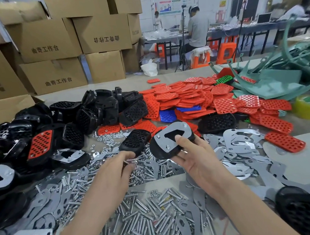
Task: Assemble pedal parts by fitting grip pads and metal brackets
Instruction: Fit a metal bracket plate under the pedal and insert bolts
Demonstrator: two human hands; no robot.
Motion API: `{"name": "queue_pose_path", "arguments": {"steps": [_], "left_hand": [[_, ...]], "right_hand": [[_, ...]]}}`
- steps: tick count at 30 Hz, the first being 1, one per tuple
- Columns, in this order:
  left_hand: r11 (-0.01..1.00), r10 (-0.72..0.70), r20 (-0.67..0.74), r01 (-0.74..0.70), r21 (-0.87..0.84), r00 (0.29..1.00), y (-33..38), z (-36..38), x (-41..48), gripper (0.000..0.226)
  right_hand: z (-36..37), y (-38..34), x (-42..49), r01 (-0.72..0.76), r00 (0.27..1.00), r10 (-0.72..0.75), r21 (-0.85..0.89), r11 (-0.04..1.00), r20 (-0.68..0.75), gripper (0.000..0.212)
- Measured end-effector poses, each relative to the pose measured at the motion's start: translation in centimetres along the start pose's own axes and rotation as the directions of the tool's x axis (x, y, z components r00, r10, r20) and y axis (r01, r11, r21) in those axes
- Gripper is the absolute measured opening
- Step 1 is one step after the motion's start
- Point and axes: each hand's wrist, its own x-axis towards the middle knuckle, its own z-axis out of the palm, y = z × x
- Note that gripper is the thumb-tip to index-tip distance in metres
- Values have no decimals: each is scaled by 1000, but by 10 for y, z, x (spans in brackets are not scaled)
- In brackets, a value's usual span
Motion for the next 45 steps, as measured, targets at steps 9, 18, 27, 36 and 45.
{"name": "queue_pose_path", "arguments": {"steps": [9,18,27,36,45], "left_hand": [[995,1,-139,-15,-103,990,2,3,-4,7],[998,-21,-222,9,-55,975,-8,3,0,19],[997,-40,-190,25,-78,981,-6,3,-1,18],[980,20,-239,-66,-188,971,4,2,-4,21],[906,23,-372,-177,-384,928,25,3,-14,7]], "right_hand": [[-1,4,-2,-15,997,24,-124,992,67,29],[-1,3,-3,-46,993,64,-171,984,101,27],[-1,4,-2,-54,993,70,-156,986,99,28],[0,4,-4,-42,991,66,-197,979,120,29],[5,12,-9,21,974,47,-297,955,220,44]]}}
